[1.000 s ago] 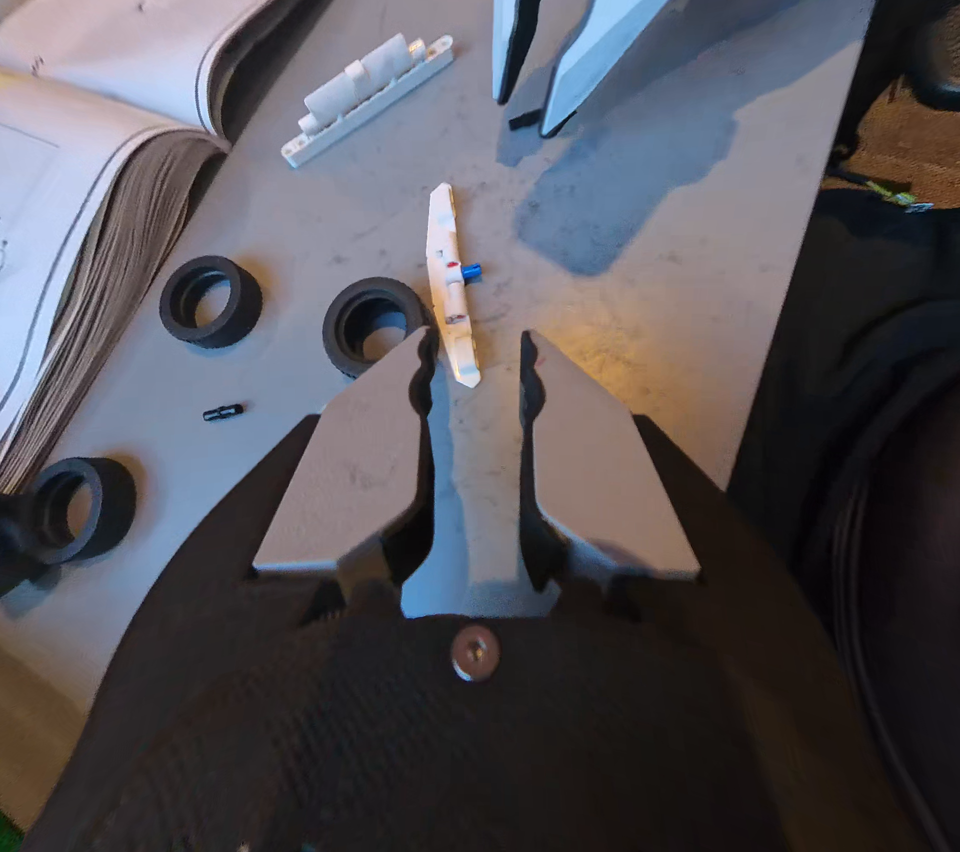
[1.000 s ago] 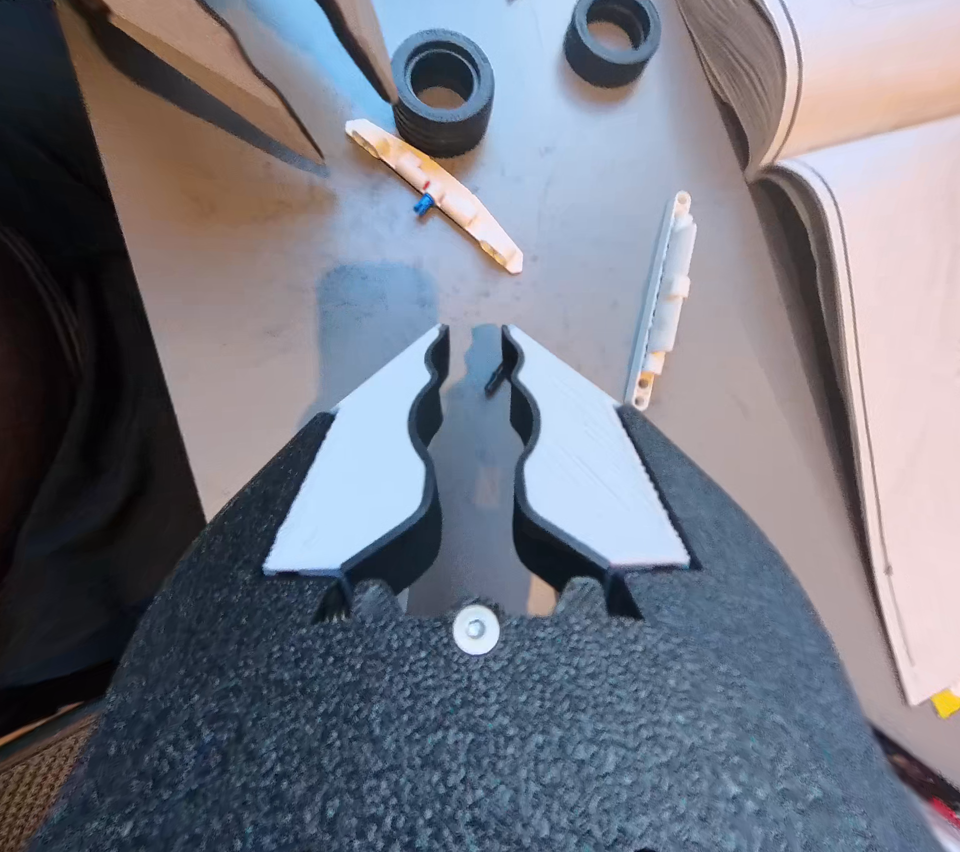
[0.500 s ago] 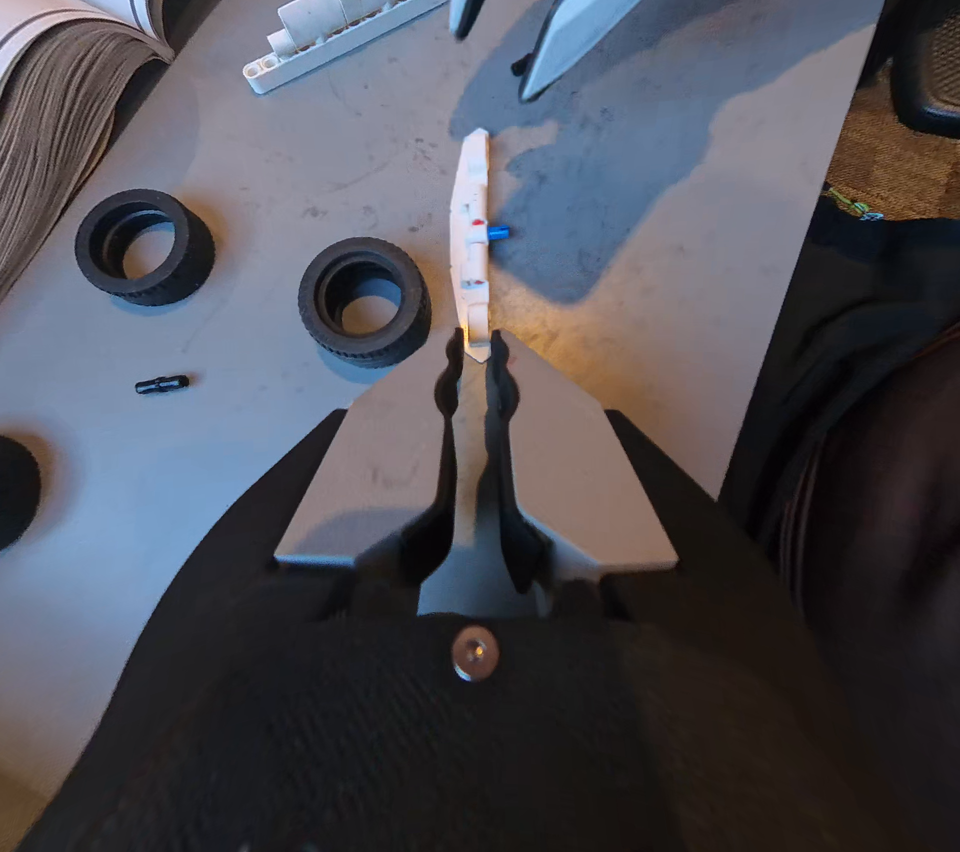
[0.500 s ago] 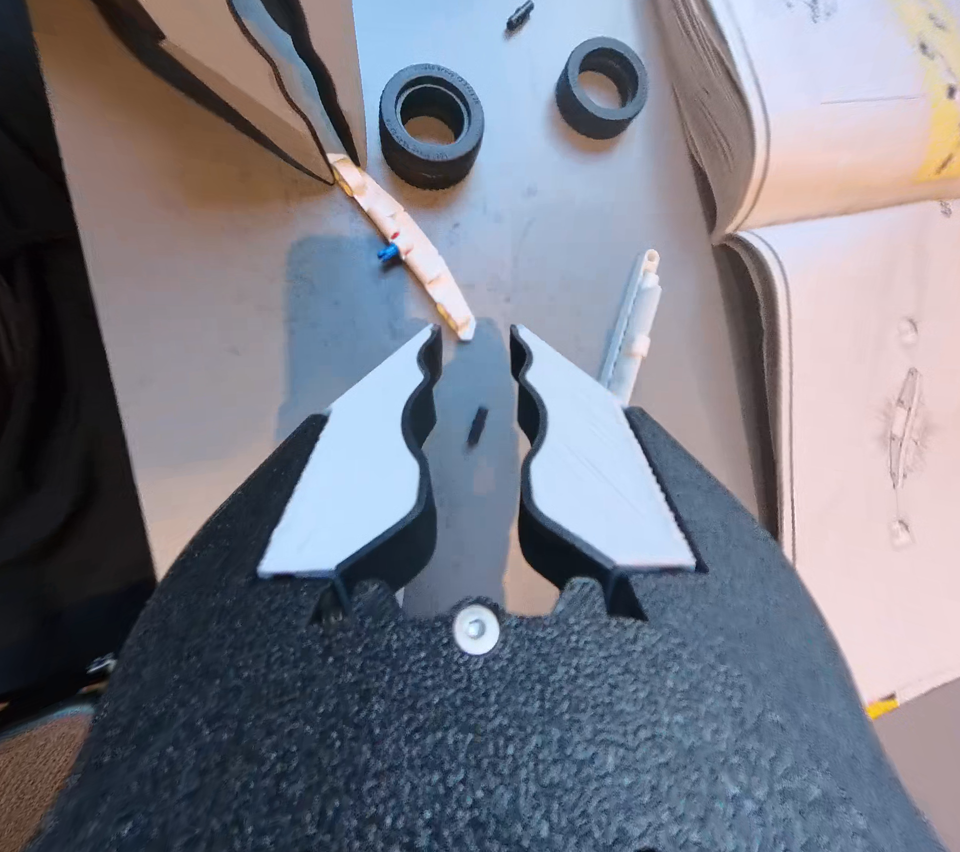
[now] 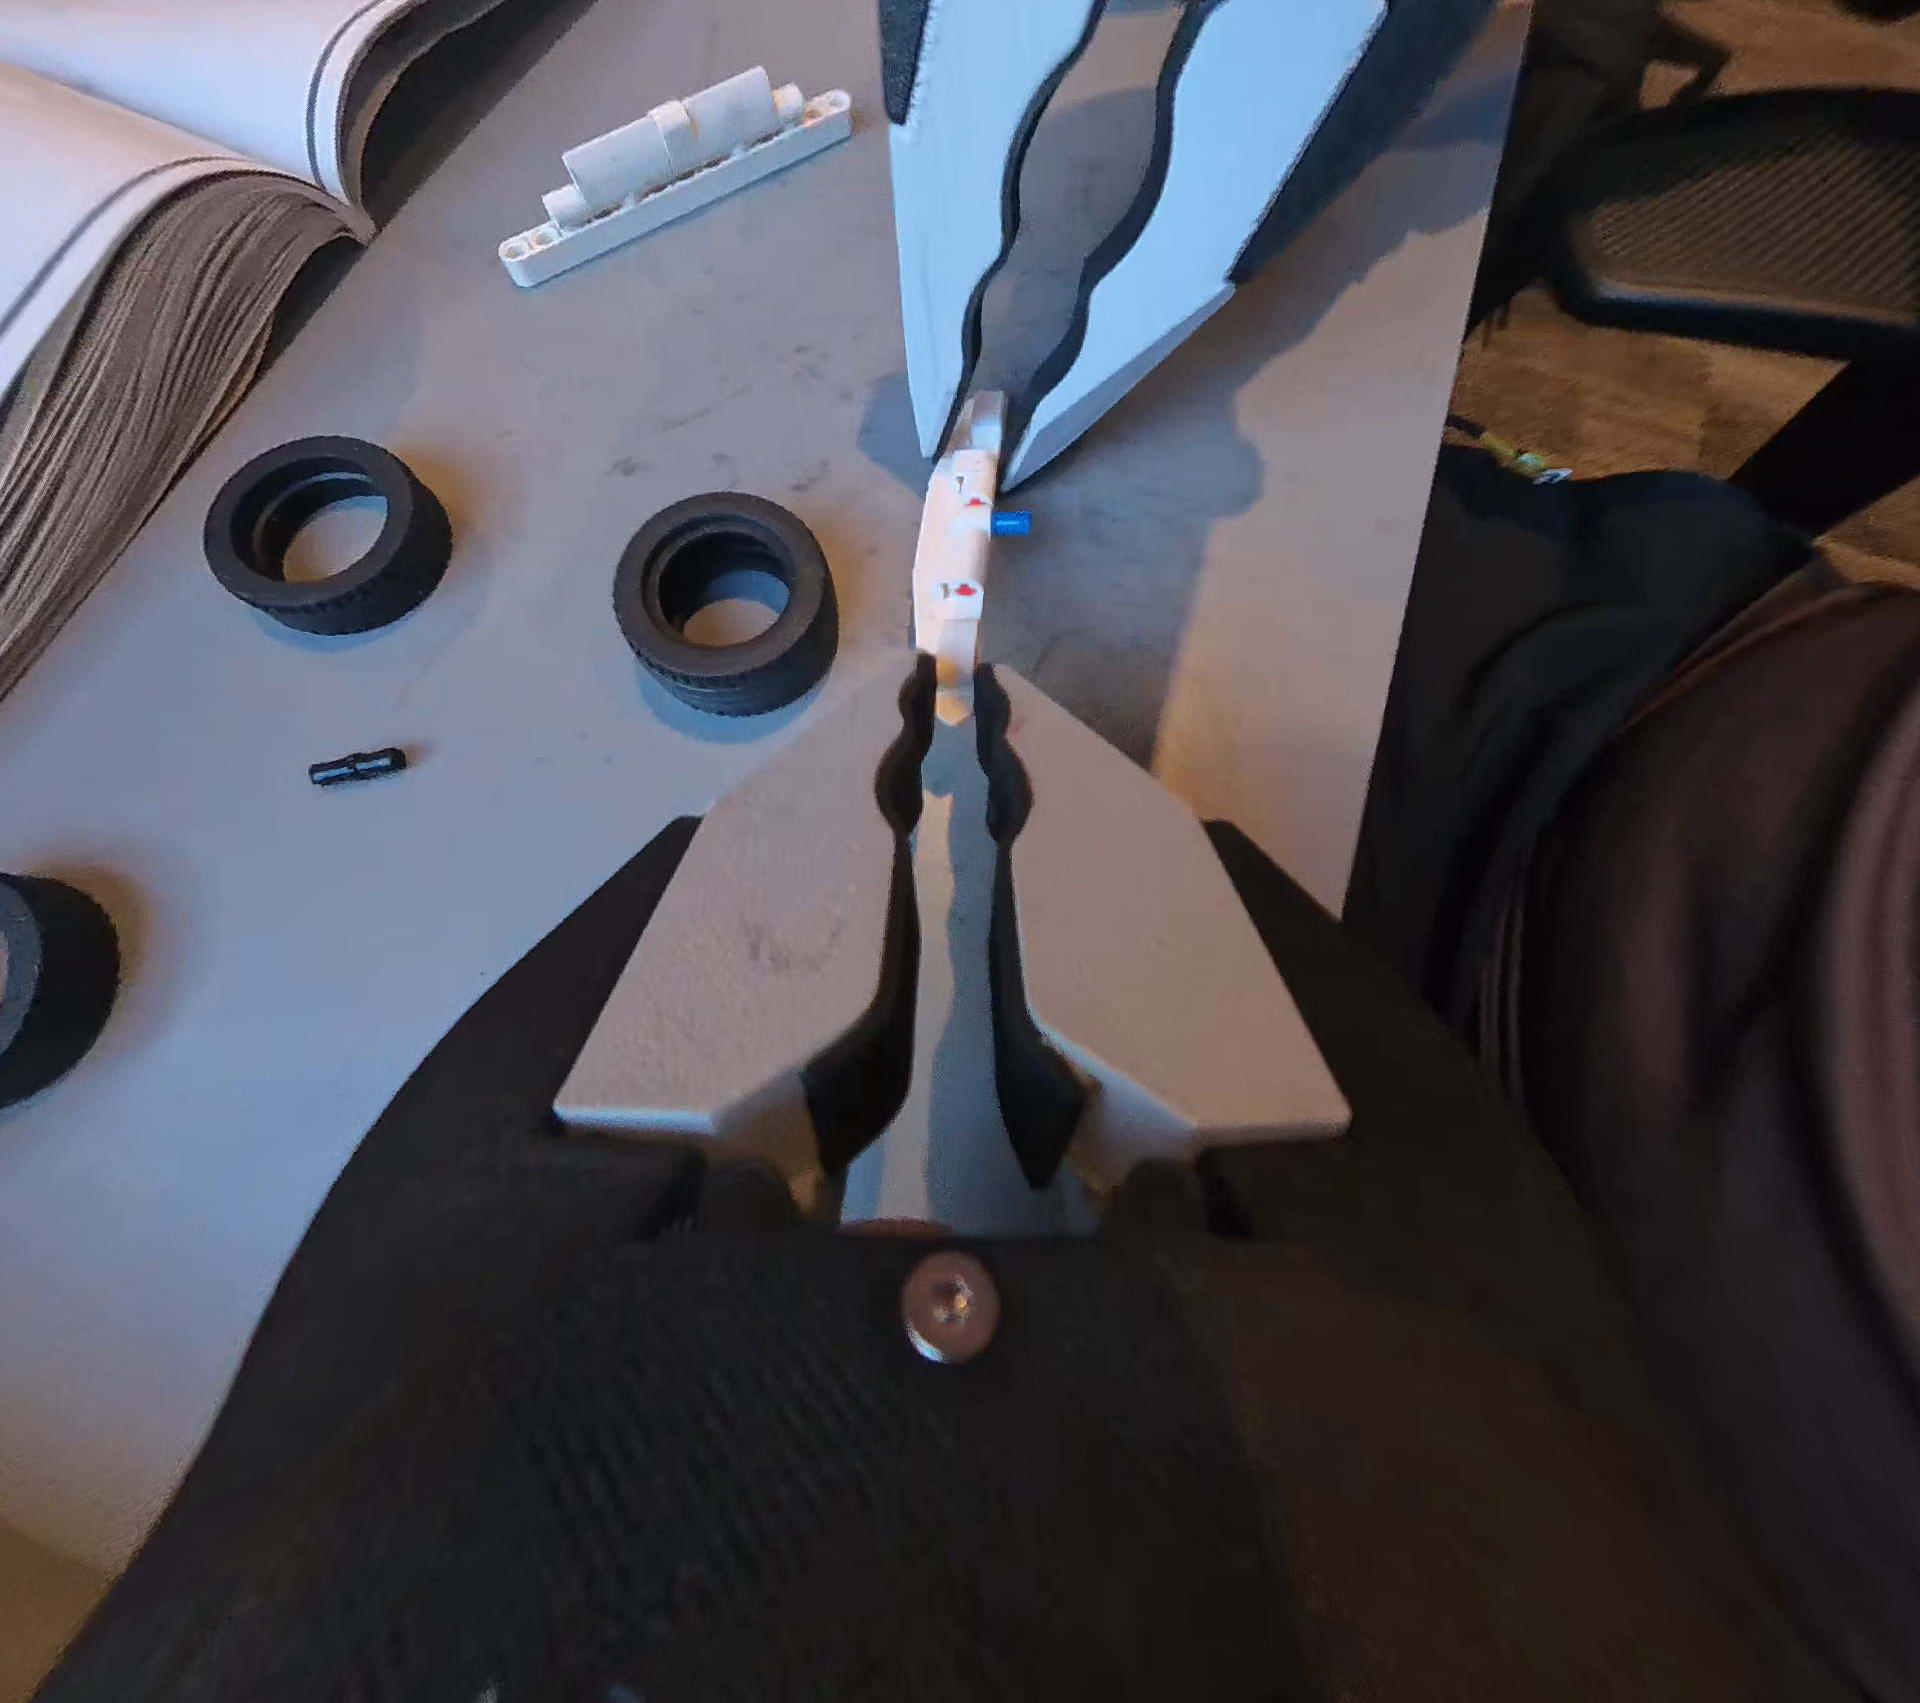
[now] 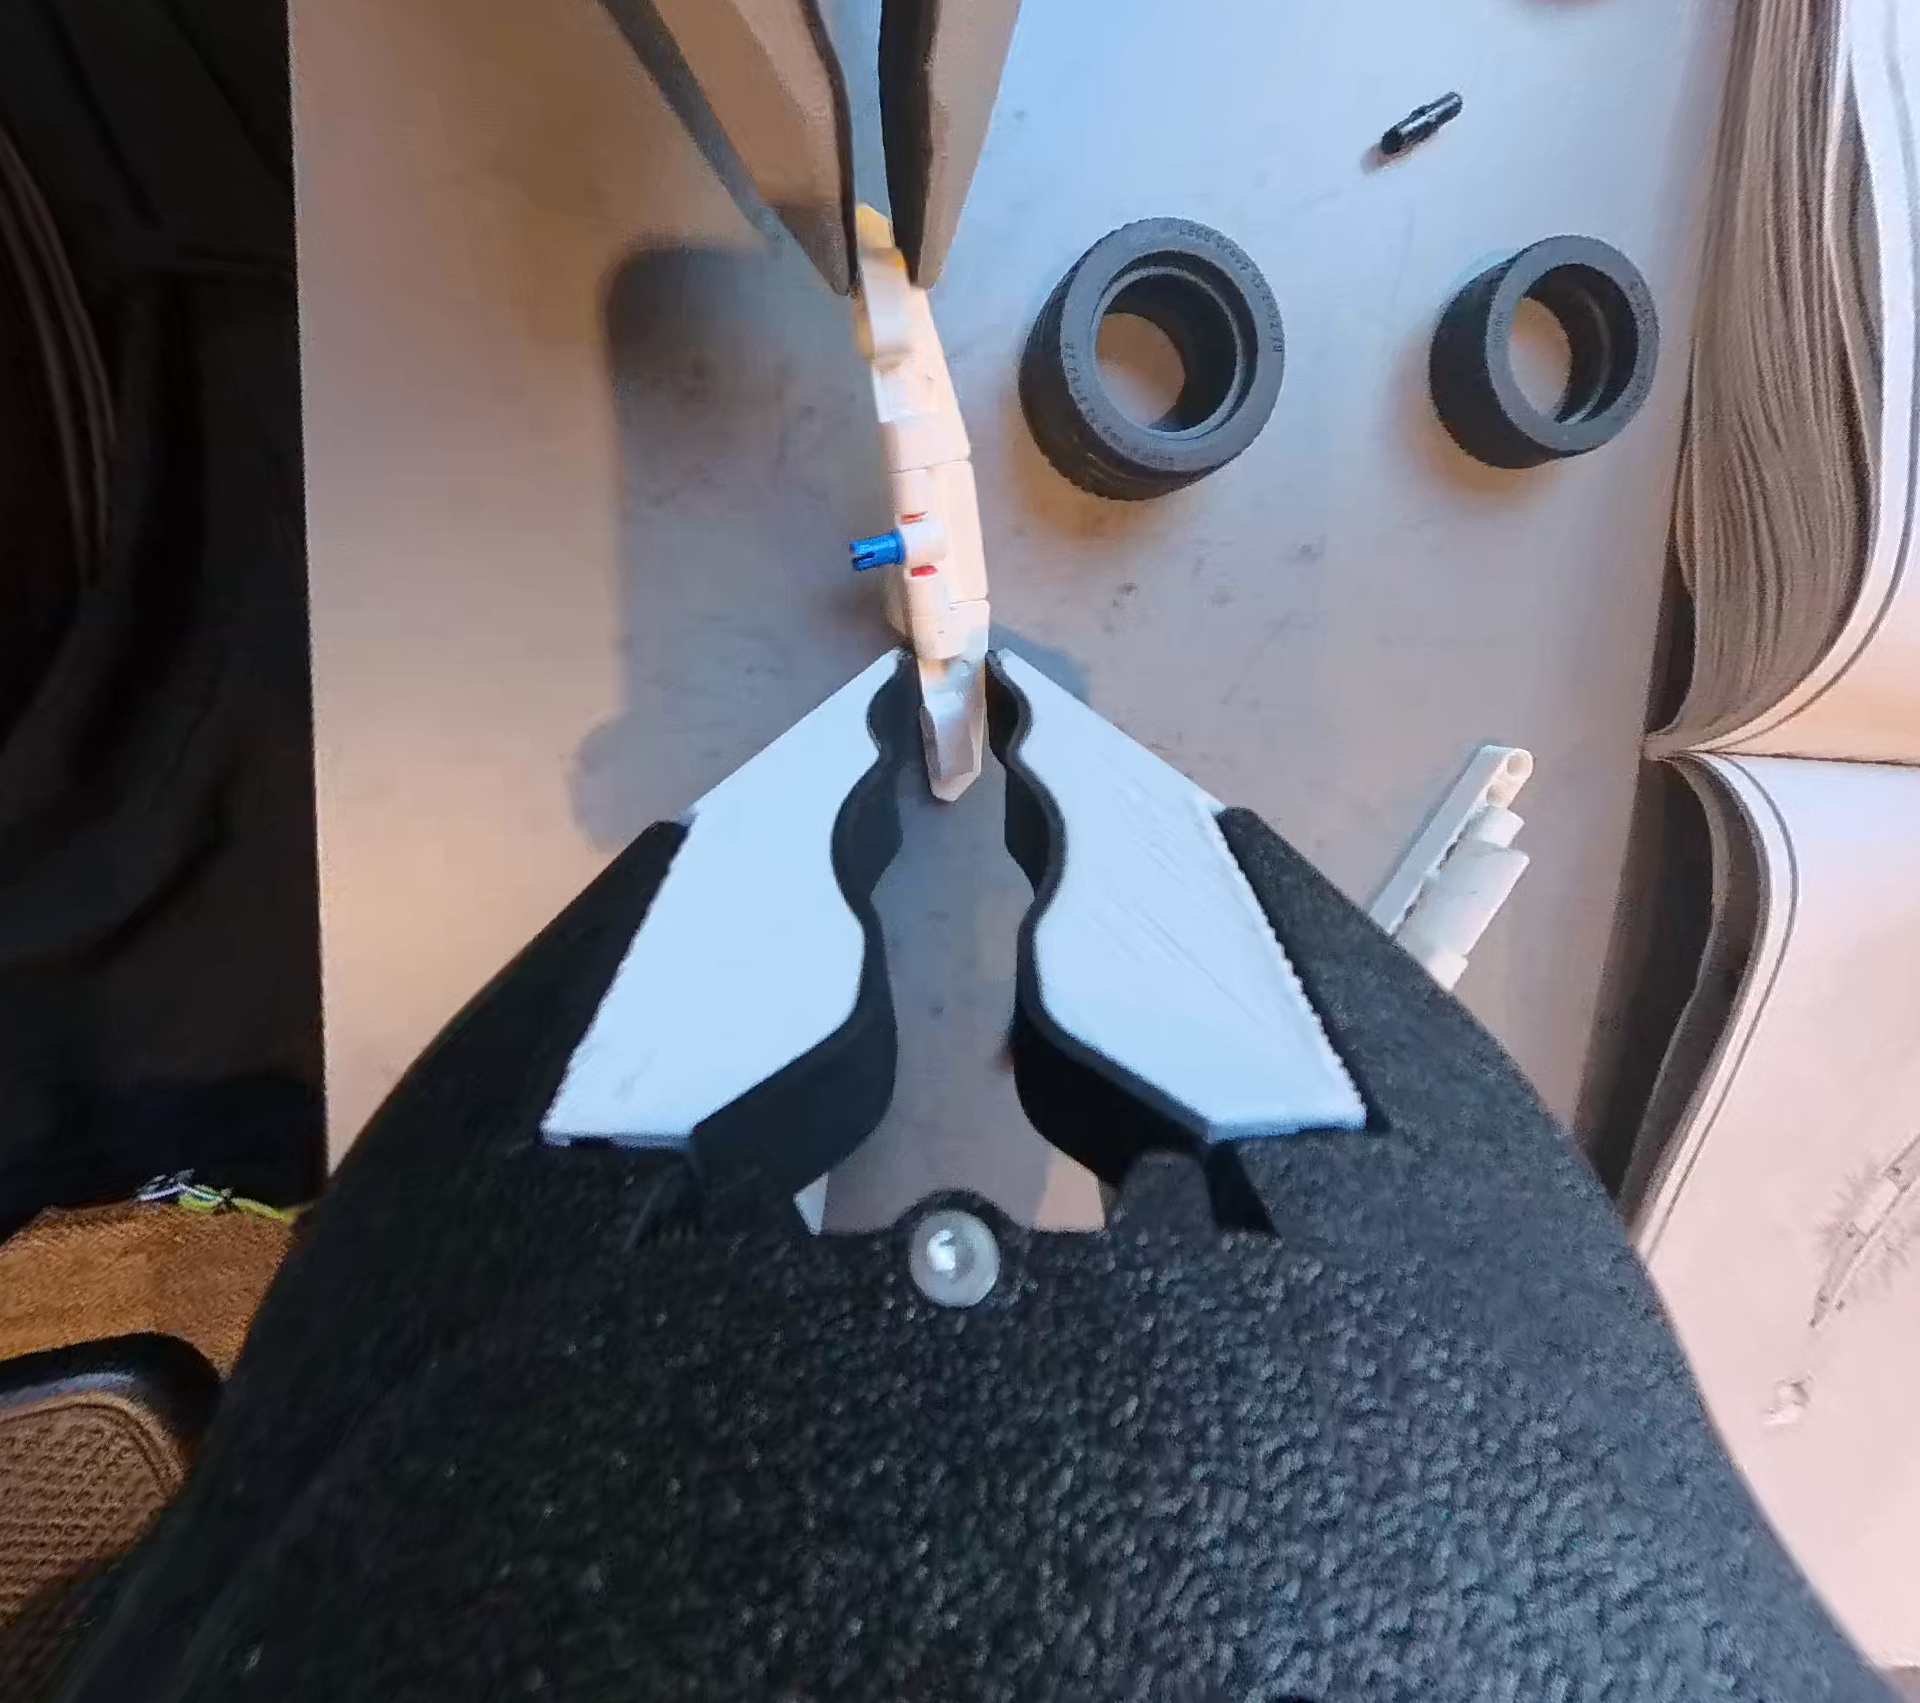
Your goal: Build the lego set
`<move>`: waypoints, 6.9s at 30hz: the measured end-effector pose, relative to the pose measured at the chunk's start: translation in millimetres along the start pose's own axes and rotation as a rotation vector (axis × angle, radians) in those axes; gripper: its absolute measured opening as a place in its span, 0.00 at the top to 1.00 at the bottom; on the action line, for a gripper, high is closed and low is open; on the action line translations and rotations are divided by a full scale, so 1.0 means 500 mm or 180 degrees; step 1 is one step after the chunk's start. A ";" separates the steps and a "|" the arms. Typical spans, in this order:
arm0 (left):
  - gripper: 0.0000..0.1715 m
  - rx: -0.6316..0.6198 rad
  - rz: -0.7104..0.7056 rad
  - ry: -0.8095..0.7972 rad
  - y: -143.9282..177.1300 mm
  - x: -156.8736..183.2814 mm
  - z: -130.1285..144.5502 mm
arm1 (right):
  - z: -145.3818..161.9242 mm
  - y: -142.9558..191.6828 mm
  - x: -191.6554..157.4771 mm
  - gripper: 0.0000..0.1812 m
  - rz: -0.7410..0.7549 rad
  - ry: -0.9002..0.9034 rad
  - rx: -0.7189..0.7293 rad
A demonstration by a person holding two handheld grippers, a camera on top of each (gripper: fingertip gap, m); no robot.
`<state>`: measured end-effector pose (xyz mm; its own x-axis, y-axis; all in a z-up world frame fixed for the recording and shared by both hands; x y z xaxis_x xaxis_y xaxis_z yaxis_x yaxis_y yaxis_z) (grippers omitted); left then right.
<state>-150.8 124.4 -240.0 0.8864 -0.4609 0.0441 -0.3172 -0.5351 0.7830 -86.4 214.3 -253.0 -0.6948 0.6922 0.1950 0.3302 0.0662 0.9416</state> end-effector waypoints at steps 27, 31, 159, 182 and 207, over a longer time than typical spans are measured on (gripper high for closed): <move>0.97 0.2028 -0.0120 0.0908 0.137 -0.093 -0.024 | -0.006 0.154 0.080 0.88 -0.0593 -0.2285 0.2360; 0.97 0.2605 0.0044 0.1054 0.142 -0.060 -0.038 | -0.050 0.163 0.059 0.79 -0.1224 -0.2085 0.2950; 0.99 0.0995 -0.0140 -0.2162 0.015 0.012 -0.126 | -0.006 0.142 -0.021 0.91 0.0510 -0.1066 0.1958; 0.99 0.1250 -0.0025 -0.2316 0.025 0.019 -0.124 | -0.027 0.149 -0.033 0.97 0.0891 -0.0700 0.1754; 0.88 -0.0347 0.1485 0.0343 -0.054 -0.095 -0.045 | -0.024 0.043 -0.009 0.98 0.1304 -0.1668 0.1290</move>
<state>-176.9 176.7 -249.2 0.6897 -0.5550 0.4651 -0.6568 -0.2090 0.7245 -84.0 203.9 -230.4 -0.1077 0.9608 0.2554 0.7733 -0.0805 0.6289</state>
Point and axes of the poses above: each gripper's, where its closed fingertips meet, y back along the fingers, z out of its underside, x = y × z across the jaws, the point moved 5 cm from there along y, back along the fingers, and after that the axes turned 12 degrees about -x, right-handed, at the moved point
